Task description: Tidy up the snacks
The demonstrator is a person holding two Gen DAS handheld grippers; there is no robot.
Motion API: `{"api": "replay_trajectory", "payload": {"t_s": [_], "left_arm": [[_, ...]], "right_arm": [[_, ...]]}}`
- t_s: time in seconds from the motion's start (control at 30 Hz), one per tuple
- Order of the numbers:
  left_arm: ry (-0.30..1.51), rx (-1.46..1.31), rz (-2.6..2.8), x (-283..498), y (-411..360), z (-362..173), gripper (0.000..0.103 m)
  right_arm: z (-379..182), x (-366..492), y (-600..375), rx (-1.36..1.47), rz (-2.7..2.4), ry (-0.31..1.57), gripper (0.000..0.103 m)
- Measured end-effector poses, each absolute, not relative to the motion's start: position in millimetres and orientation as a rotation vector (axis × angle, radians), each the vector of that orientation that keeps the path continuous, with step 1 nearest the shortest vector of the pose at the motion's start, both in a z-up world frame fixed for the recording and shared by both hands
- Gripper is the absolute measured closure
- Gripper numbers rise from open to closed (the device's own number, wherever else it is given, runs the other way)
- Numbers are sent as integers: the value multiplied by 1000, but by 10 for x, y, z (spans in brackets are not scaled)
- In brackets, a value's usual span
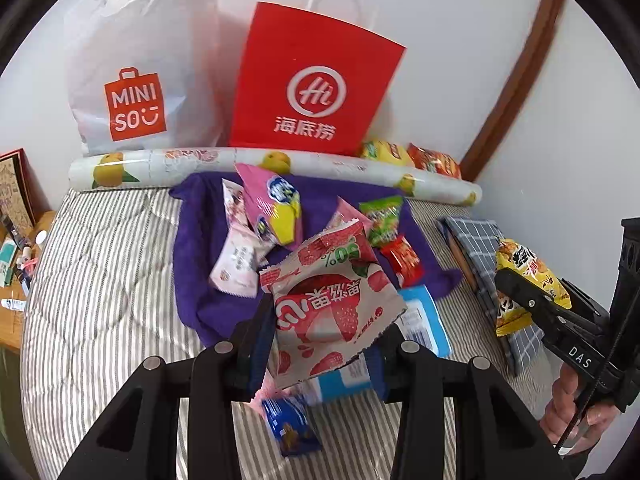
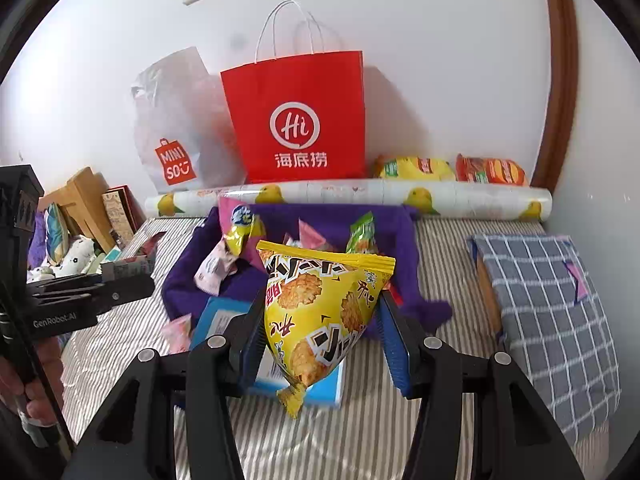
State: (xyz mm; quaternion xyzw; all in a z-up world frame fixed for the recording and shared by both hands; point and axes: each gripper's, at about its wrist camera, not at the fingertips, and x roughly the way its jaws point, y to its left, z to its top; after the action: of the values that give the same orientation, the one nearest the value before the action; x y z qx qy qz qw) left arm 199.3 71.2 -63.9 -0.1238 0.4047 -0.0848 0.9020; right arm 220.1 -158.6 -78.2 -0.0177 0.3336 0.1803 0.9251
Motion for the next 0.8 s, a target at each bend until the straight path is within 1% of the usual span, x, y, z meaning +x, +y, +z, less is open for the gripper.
{"api": "replay_trajectory", "payload": {"t_s": [0.27, 0.47, 0.8], "left_arm": [[831, -290, -124, 2346, 899, -631, 65], [837, -318, -100, 2579, 1013, -702, 65], [886, -378, -59, 2935, 1153, -1022, 65]], "right_arm": [[-751, 2671, -1508, -17, 407, 682, 52], [-853, 3034, -1420, 5, 437, 724, 52], [-1134, 3466, -1289, 32, 472, 779, 51]]}}
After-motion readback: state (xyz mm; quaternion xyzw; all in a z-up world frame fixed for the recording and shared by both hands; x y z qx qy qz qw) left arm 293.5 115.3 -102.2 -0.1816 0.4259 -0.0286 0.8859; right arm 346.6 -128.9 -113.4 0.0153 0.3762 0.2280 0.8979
